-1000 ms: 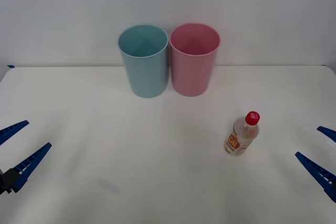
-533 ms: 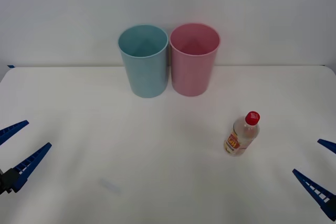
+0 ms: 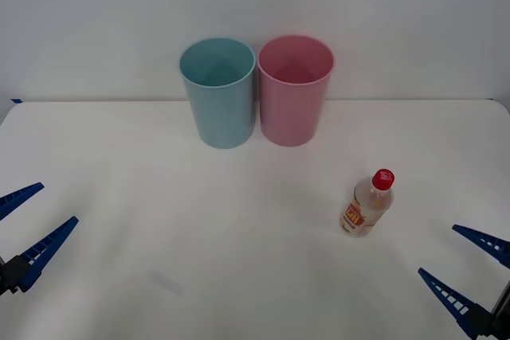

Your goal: Grasp the object on the table and drop it into the matching bin: aluminum can to the light blue bin, PET bottle to the pink bin.

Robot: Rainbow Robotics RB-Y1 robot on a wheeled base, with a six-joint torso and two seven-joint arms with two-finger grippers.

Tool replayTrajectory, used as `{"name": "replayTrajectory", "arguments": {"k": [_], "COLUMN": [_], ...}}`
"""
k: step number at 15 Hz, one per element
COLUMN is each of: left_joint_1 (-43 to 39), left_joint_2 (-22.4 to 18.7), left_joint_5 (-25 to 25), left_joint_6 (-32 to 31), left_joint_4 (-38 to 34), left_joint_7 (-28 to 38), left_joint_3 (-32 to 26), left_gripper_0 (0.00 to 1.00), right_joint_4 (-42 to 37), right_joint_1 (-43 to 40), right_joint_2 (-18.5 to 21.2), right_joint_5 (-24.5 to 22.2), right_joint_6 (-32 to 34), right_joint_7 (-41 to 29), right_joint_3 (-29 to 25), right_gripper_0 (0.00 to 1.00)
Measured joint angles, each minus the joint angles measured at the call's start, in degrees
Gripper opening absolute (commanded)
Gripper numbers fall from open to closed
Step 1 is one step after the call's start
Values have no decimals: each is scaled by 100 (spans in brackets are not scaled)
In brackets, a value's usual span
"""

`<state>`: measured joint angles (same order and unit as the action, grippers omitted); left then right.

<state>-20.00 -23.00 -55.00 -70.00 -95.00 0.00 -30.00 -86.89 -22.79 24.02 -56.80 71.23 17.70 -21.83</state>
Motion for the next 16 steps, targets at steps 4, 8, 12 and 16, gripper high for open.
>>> {"name": "replayTrajectory", "arguments": {"k": [4,8,12,16], "left_joint_1": [0,0,0,0], "left_joint_2": [0,0,0,0], "left_joint_5": [0,0,0,0], "left_joint_6": [0,0,0,0], "left_joint_4": [0,0,0,0], "left_joint_7": [0,0,0,0], "left_joint_3": [0,0,0,0], "left_gripper_0": [100,100,100,100], "right_joint_4": [356,707,961,1110], "right_joint_1": [352,778,1109,1326], "right_joint_2": [-14,-279,-620,-747], "right_joint_5": [-1,-241,-553,-560], "right_joint_6": [-360,-538,-661,-858], "right_joint_7": [639,780,874,975], "right_joint_3": [429,618,639,830], "right_gripper_0": [100,100,100,100]}}
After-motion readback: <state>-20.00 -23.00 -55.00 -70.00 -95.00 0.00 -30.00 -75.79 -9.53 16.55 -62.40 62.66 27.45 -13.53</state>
